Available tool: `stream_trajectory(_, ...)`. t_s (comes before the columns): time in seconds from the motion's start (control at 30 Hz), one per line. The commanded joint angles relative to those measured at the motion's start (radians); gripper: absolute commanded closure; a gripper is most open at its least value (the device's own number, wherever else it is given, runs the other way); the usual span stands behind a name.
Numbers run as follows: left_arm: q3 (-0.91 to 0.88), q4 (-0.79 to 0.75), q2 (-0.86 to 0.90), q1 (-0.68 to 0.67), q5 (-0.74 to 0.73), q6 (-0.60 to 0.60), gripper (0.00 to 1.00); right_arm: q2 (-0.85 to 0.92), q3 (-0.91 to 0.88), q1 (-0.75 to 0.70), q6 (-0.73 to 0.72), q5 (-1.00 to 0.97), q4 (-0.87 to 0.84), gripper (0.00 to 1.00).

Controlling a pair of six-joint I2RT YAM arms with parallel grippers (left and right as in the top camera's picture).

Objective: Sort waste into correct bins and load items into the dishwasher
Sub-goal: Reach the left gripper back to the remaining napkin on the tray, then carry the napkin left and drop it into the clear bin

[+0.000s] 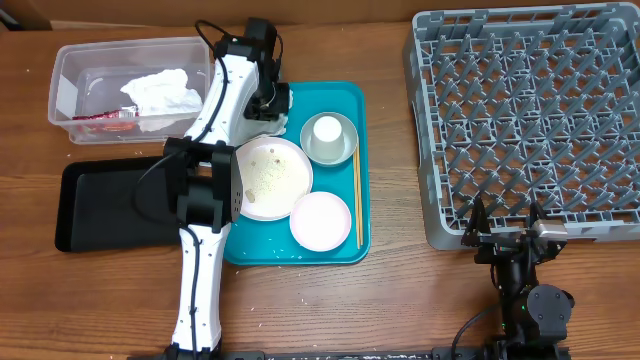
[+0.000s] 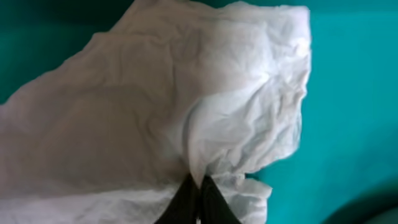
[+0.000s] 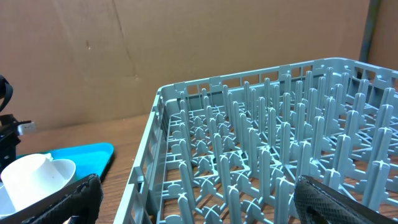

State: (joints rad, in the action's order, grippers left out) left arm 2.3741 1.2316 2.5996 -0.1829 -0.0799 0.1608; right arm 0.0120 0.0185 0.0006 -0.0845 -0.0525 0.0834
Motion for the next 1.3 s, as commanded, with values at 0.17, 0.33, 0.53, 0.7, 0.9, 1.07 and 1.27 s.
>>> stream_trajectory(0.17,0.345,0.156,-0.019,0.004,0.006,0.08,0.96,-0.009,-0.011,-0.003,0.003,-0.006,-0.004,0.0)
stream_trajectory(0.33,0.611,0.222,-0.028,0.056,0.014,0.145,0.96,-0.009,-0.011,-0.003,0.003,-0.006,-0.004,0.0)
stream_trajectory(0.53,0.769,0.278,-0.031,0.204,0.137,0.256,0.96,-0.009,-0.011,-0.003,0.003,-0.006,-0.004,0.0)
stream_trajectory(0.7,0.763,0.328,-0.031,0.322,0.14,0.32,0.96,-0.009,-0.011,-0.003,0.003,-0.006,-0.004,0.0)
stream_trajectory(0.9,0.719,0.338,-0.028,0.416,0.14,0.334,0.96,-0.009,-0.011,-0.003,0.003,-0.006,-0.004,0.0)
stream_trajectory(1.07,0.605,0.296,-0.028,0.44,0.138,0.334,0.95,-0.009,-0.011,-0.003,0.003,-0.006,-0.004,0.0)
stream_trajectory(1.27,0.528,0.262,-0.028,0.438,0.062,0.325,0.26,-0.009,-0.011,-0.003,0.003,-0.006,-0.004,0.0)
